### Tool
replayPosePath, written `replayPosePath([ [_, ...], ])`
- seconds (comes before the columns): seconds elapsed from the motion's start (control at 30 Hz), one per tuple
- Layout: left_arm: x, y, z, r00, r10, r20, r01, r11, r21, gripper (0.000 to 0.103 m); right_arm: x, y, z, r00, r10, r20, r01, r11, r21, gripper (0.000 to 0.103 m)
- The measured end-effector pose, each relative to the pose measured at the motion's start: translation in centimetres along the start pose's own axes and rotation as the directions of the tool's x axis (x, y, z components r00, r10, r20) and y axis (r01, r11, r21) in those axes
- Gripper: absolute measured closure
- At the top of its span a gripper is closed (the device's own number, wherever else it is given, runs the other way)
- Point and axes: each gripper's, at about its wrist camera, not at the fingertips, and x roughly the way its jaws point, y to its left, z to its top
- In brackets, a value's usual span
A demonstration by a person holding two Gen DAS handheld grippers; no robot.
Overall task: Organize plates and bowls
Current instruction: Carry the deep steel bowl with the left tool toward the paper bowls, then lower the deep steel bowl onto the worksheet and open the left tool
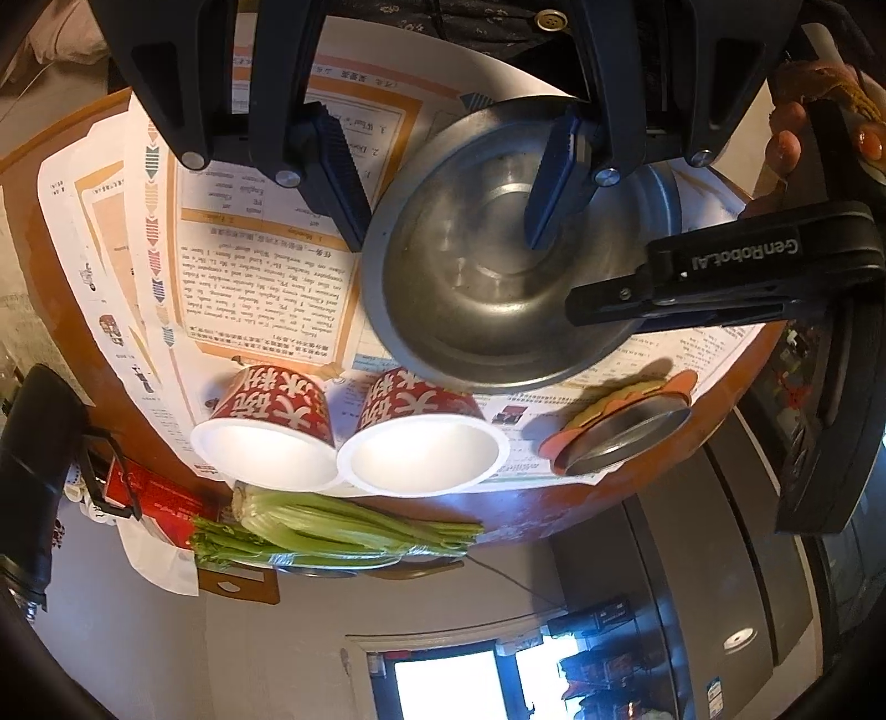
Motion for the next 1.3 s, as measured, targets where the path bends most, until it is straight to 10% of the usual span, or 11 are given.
replayPosePath([
  [1.3, -1.9, -1.4, 6.1, 0.995, -0.034, 0.095, 0.028, 0.997, 0.067, 0.048, -2.3, -3.8, 3.6, 0.99, 0.072, 0.123, -0.094, 0.979, 0.182, 0.045],
])
